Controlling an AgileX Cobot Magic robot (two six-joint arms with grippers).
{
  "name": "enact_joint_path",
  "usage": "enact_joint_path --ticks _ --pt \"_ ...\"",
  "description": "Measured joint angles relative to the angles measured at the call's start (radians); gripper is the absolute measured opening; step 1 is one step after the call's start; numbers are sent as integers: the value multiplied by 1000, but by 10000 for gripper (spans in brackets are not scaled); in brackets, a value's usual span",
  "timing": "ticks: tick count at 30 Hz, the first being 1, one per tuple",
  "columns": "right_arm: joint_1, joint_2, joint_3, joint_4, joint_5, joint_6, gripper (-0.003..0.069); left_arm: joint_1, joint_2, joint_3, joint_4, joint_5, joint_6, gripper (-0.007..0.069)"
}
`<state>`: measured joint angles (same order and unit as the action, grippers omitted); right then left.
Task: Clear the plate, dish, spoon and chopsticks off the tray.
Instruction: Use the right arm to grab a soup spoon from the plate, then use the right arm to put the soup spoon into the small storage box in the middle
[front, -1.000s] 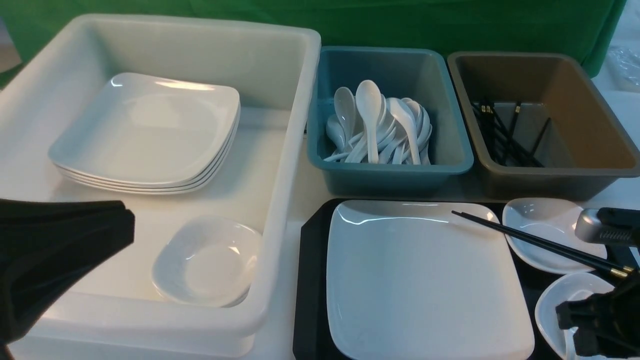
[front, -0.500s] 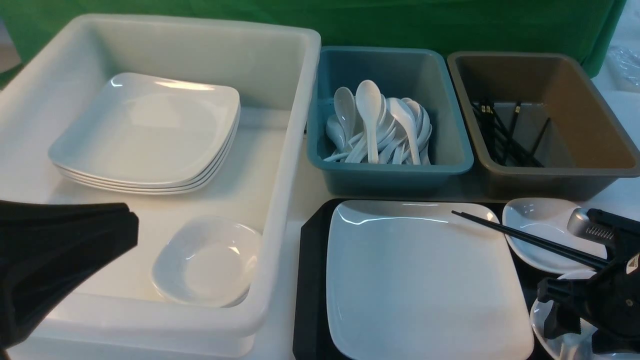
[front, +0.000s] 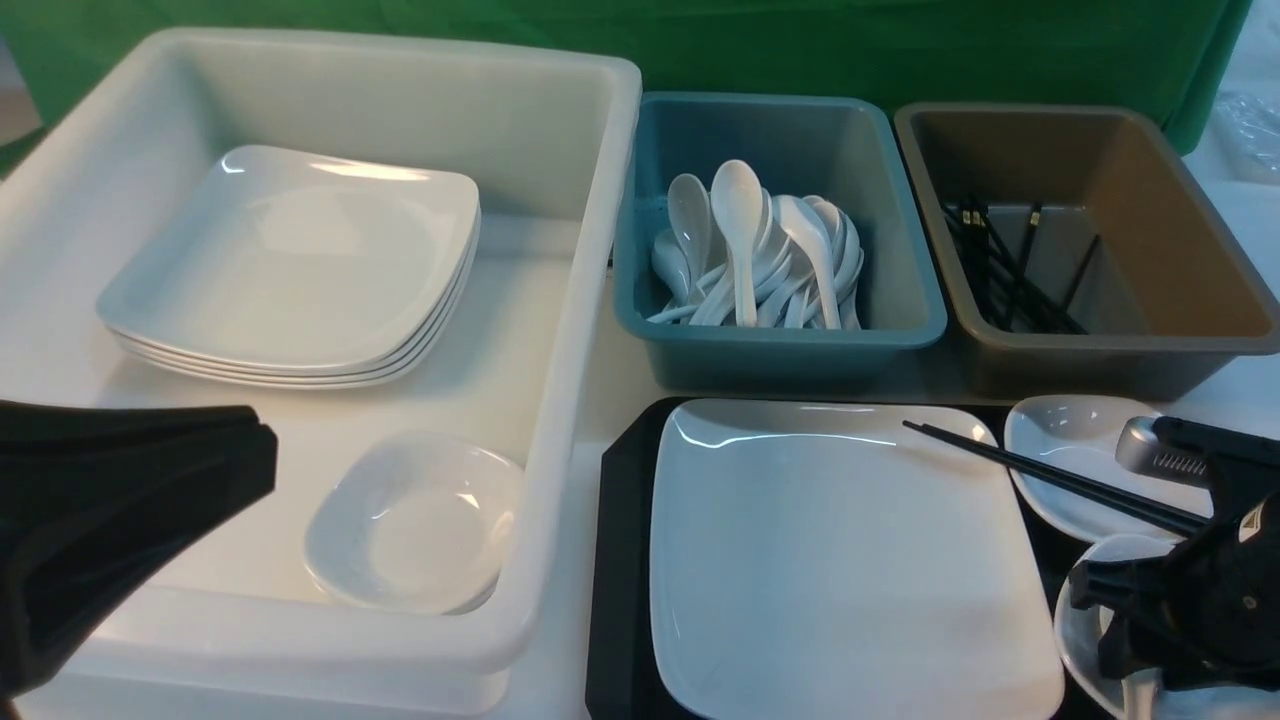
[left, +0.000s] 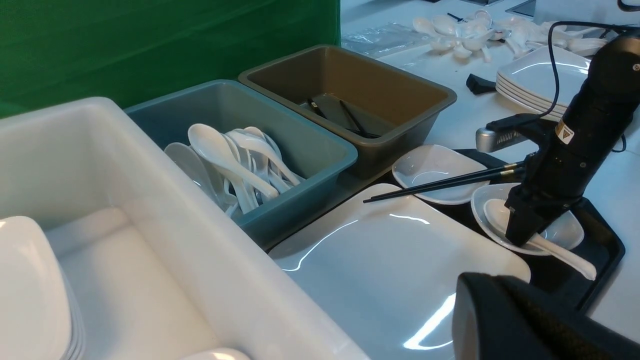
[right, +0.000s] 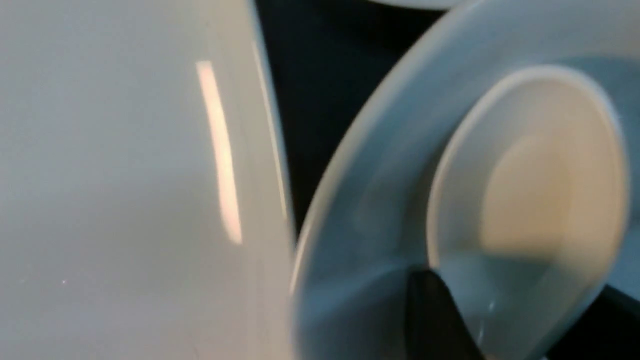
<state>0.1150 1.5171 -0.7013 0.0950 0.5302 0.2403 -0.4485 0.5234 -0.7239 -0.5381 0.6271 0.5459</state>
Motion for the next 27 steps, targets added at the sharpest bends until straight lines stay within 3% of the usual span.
enact_joint_path --ticks 3,6,8,18,22,27 --pt "0 -11 0 1 10 -34 281 0 0 -1 0 0 0 10" --pt "0 -52 0 -1 28 -56 111 0 0 -1 0 0 1 10" --pt "0 -95 -2 0 51 -73 58 0 0 -1 0 0 1 10" --pt "0 -212 -8 -11 152 -107 56 0 0 -1 -1 -12 5 10" --pt "0 -245 -18 60 186 -169 55 0 0 -1 -1 -14 5 10" --pt "0 -249 -177 407 108 -425 55 0 0 -1 -8 -116 13 10"
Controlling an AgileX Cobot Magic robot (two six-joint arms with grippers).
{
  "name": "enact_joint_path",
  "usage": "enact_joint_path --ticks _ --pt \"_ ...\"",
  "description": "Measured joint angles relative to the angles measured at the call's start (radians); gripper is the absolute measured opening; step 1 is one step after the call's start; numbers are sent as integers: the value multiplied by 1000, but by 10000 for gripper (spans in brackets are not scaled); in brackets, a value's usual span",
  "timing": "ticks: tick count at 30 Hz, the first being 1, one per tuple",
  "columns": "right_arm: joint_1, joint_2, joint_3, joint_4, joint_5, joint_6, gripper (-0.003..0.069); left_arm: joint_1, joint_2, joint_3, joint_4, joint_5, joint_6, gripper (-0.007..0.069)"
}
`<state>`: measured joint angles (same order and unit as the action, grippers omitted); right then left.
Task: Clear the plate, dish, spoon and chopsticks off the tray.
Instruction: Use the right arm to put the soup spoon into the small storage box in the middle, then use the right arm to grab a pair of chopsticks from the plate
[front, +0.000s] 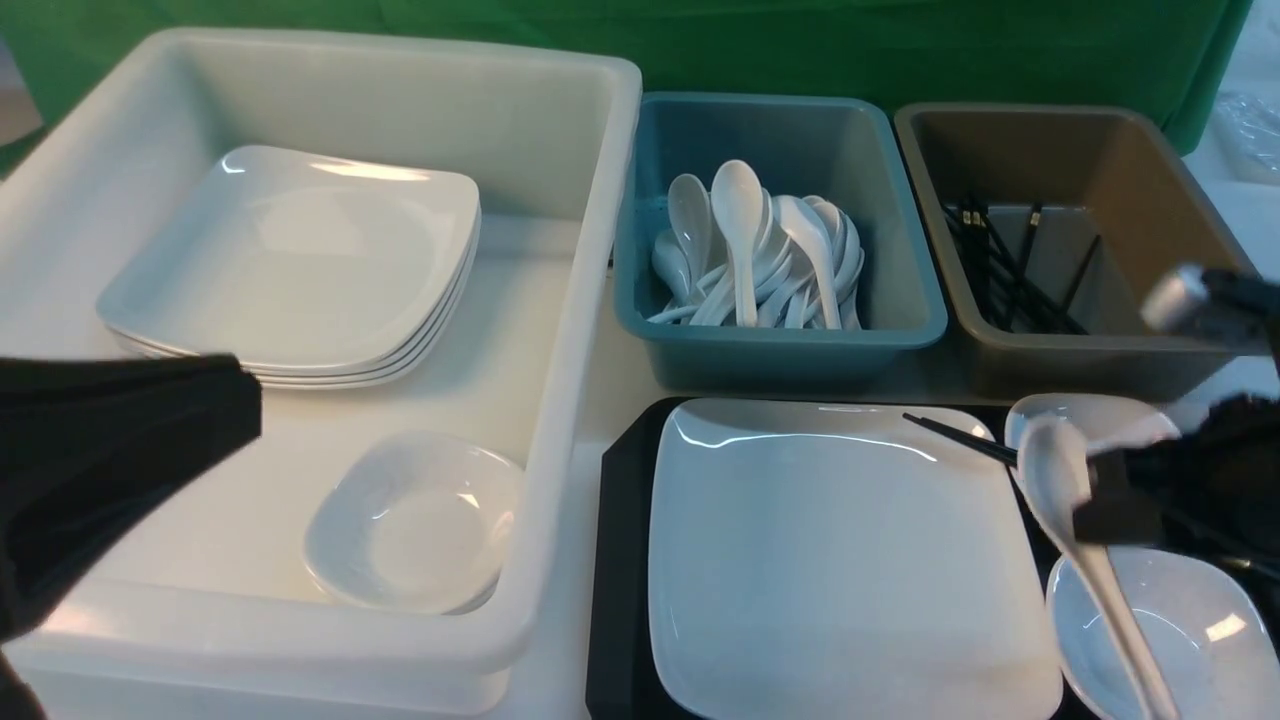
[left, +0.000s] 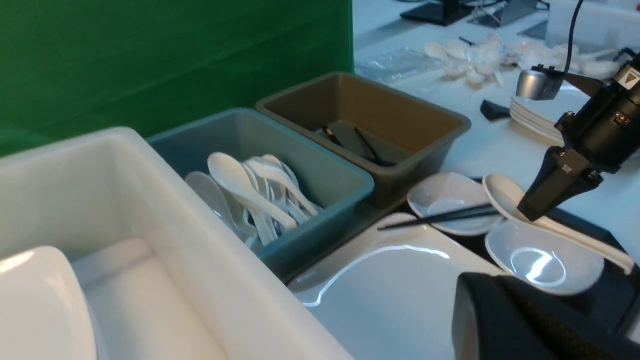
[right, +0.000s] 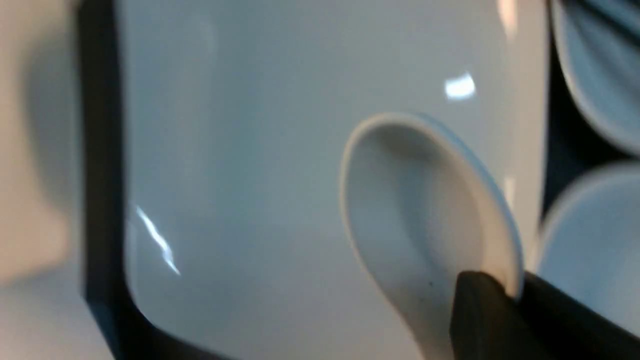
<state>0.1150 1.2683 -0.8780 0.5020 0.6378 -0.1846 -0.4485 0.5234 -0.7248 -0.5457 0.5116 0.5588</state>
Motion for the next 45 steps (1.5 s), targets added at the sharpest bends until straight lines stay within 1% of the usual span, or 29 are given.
enact_joint_path --ticks 2,4,7,8,13,14,16,17,19,20,21,22,23,24,25,26,27,29,30,31,32,34,36,37,38,39,42,43,45 --pt "0 43 -78 64 -76 -50 55 0 0 0 -10 -59 6 10" --pt "0 141 -207 151 -169 -107 55 0 0 0 -20 -132 23 10" --pt "0 248 -326 208 -212 -146 55 0 0 0 -24 -161 38 10" --pt "5 356 -441 257 -233 -171 55 0 0 0 -24 -166 42 10" --pt "27 624 -728 294 -266 -190 76 0 0 0 -24 -138 44 10" --pt "31 678 -791 296 -267 -193 94 0 0 0 -24 -133 44 10" --pt "38 763 -896 297 -263 -195 169 0 0 0 -24 -124 44 10" --pt "40 795 -928 297 -255 -197 216 0 0 0 -25 -120 44 10" --pt "40 861 -991 292 -227 -197 384 0 0 0 -26 -106 44 10" --pt "40 865 -993 291 -225 -197 398 0 0 0 -26 -105 44 10" --pt "40 879 -1004 269 -208 -197 489 0 0 0 -26 -94 44 10" --pt "40 879 -1007 246 -189 -197 517 0 0 0 -26 -87 44 10" --pt "40 876 -1009 219 -169 -197 529 0 0 0 -25 -78 44 10" --pt "40 866 -1011 177 -138 -197 527 0 0 0 -24 -64 44 10" --pt "40 849 -1012 129 -99 -197 509 0 0 0 -23 -48 44 10" --pt "40 814 -1012 53 -33 -197 459 0 0 0 -20 -32 44 10" --pt "40 808 -1012 42 -33 -196 459 0 0 0 -19 -30 44 10" --pt "40 724 -1012 -107 126 -186 339 0 0 0 -8 1 44 10" --pt "40 685 -1012 -160 196 -182 300 0 0 0 -6 15 44 10" --pt "40 676 -1011 -160 209 -181 293 0 0 0 -7 18 44 10" --pt "45 601 -987 -266 316 -176 256 0 0 0 -5 36 44 10" --pt "48 525 -924 -344 404 -174 251 0 0 0 -3 53 44 10" --pt "48 456 -824 -418 480 -176 259 0 0 0 -2 76 44 10" --pt "48 448 -811 -424 487 -176 261 0 0 0 -2 79 46 10" --pt "45 404 -714 -469 521 -183 274 0 0 0 0 96 52 10" --pt "36 374 -629 -491 522 -193 291 0 0 0 0 109 56 10" --pt "9 340 -452 -514 468 -202 364 0 0 0 -6 123 63 10" --pt "1 340 -398 -520 432 -204 401 0 0 0 -8 123 65 10" --pt "-5 343 -350 -525 380 -210 446 0 0 0 -9 124 66 10"
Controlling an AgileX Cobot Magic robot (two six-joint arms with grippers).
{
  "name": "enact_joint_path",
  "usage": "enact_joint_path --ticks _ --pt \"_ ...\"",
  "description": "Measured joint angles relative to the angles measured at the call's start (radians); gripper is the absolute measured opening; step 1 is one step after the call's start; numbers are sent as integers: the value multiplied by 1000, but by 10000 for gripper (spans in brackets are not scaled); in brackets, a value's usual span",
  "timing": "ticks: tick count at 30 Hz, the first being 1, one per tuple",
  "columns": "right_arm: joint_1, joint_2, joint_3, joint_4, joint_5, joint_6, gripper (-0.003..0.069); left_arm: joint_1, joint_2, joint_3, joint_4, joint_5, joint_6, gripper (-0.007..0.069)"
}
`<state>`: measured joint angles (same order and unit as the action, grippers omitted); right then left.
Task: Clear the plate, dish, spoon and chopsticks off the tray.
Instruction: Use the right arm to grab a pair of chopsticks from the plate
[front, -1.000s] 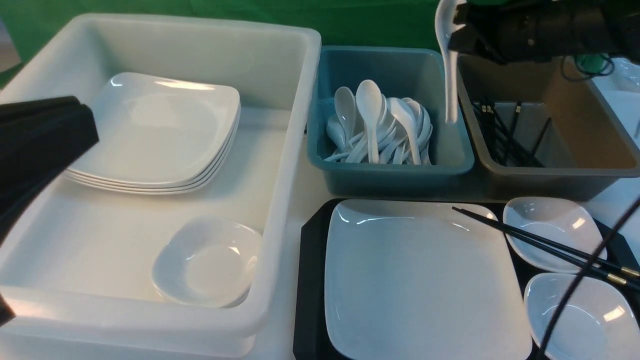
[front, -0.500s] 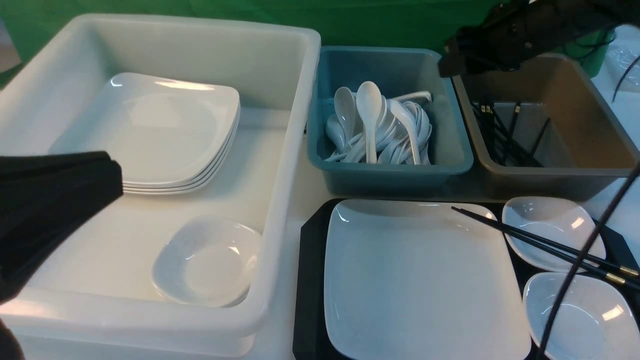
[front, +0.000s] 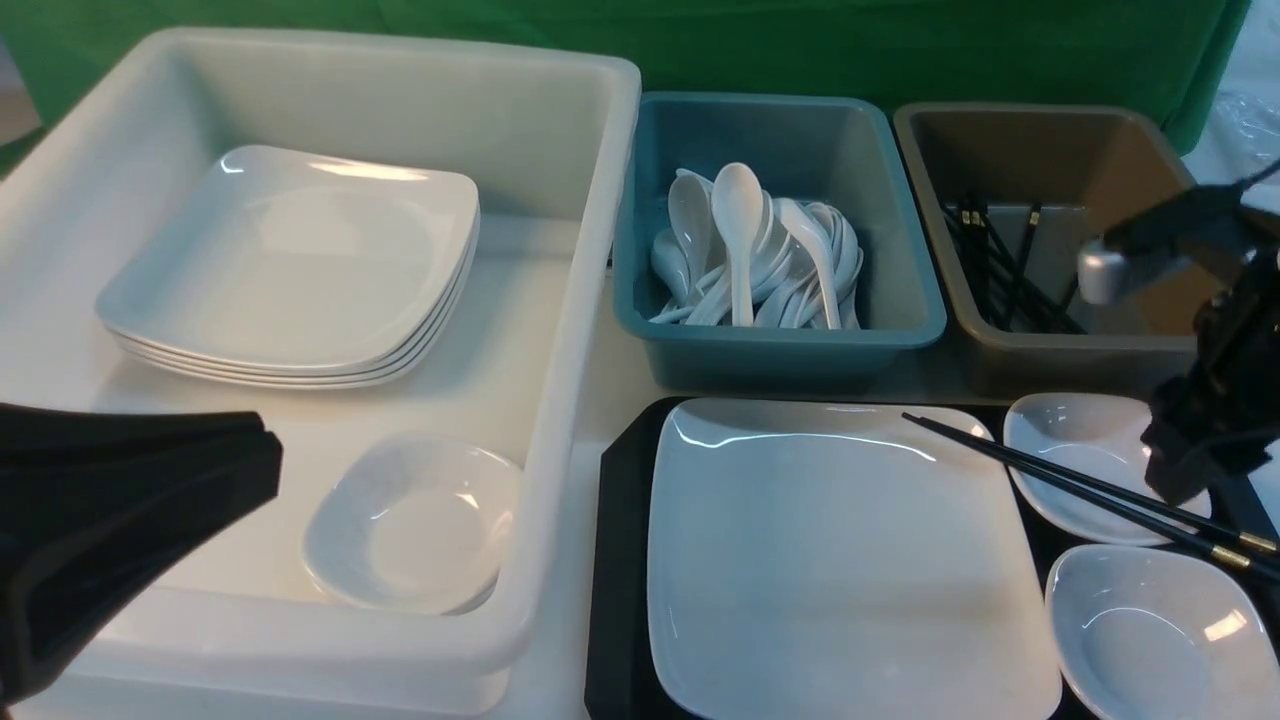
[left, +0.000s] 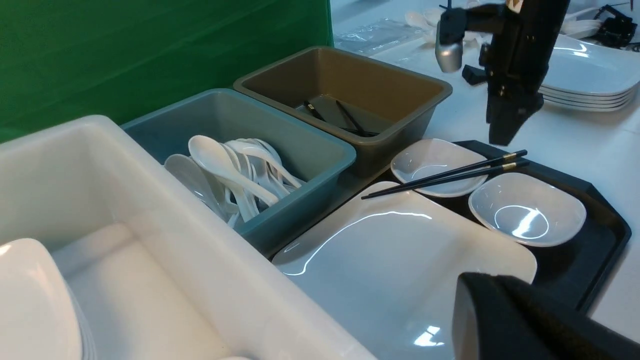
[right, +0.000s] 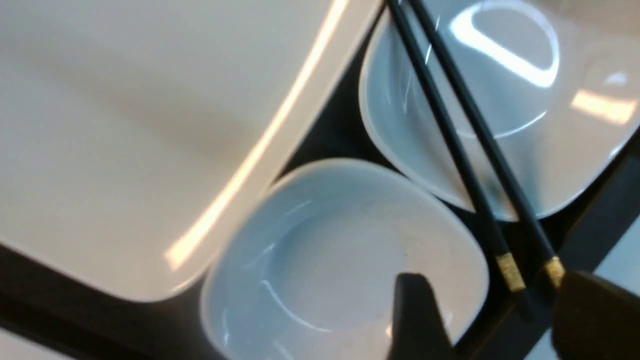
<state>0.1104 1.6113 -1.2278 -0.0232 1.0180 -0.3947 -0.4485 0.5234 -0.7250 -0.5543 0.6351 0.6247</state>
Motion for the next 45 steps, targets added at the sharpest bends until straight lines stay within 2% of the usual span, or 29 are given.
enact_joint_path --ticks 2,6,14,29,32,34,38,41,45 --pt "-3 18 40 -1 -81 -22 499 0 0 0 -9 1 0 10" --pt "-3 64 47 -8 -165 -43 525 0 0 0 -26 4 8 10" --pt "-4 160 47 -74 -236 -61 526 0 0 0 -39 12 53 10" --pt "-8 213 47 -84 -359 -69 526 0 0 0 -40 12 79 10" --pt "-8 213 47 -84 -360 -77 482 0 0 0 -40 12 79 10" --pt "-8 213 47 -84 -360 -81 425 0 0 0 -40 12 79 10" --pt "-8 218 47 -83 -356 -88 267 0 0 0 -40 12 79 10" --pt "-8 218 47 -83 -352 -88 220 0 0 0 -40 12 79 10" --pt "-8 218 47 -82 -349 -91 217 0 0 0 -40 12 86 10"
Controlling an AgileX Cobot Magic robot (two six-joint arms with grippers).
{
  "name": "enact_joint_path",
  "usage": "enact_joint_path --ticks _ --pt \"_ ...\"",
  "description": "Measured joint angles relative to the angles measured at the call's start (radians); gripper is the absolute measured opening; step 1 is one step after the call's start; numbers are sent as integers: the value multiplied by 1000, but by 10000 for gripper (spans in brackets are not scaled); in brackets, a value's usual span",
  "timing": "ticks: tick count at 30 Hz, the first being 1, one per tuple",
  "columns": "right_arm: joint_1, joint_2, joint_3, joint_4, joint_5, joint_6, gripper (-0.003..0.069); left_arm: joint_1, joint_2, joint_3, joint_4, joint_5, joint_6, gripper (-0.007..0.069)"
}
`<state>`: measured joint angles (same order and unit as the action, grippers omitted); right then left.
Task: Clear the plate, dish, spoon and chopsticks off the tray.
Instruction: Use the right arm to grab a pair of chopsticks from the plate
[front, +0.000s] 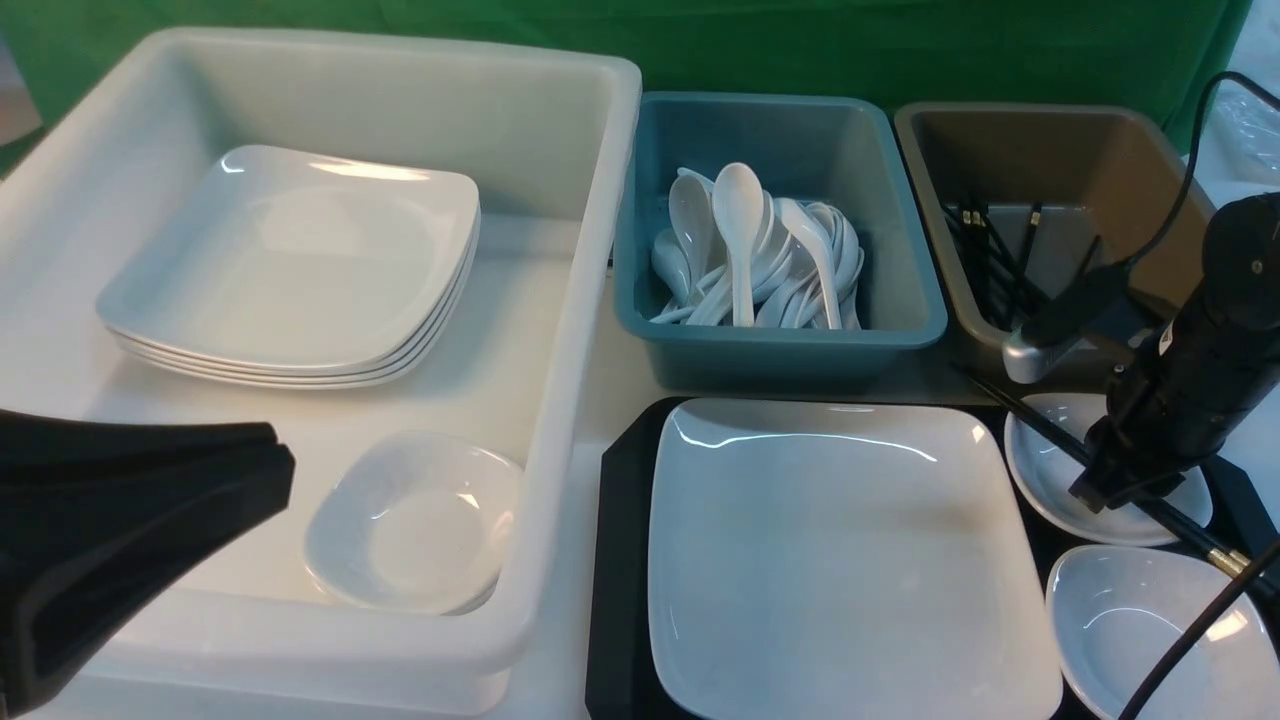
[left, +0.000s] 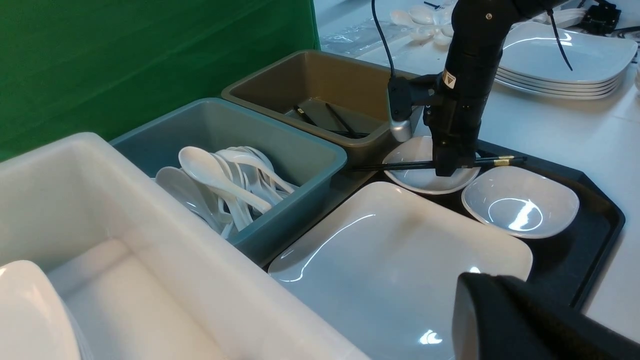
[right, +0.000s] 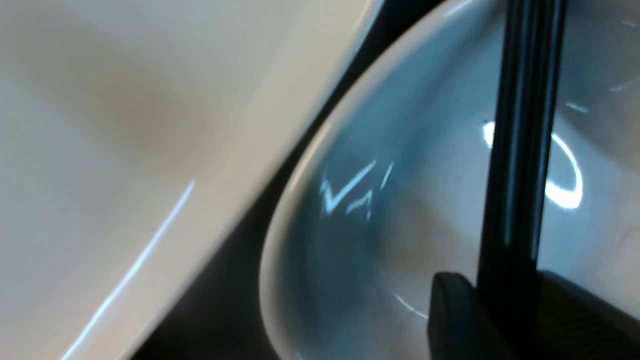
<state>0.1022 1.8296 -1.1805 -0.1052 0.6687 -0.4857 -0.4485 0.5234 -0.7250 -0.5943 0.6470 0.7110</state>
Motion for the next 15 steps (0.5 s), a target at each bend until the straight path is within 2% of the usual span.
enact_joint_path --ticks 7,10,12,15 --pt "0 0 0 1 33 -1 215 0 0 0 0 0 6 10" --pt "0 0 0 1 39 -3 194 0 0 0 0 0 7 10" --pt "0 0 0 2 39 -4 155 0 0 0 0 0 8 10" --pt "0 0 0 2 39 -4 149 0 0 0 0 0 8 10"
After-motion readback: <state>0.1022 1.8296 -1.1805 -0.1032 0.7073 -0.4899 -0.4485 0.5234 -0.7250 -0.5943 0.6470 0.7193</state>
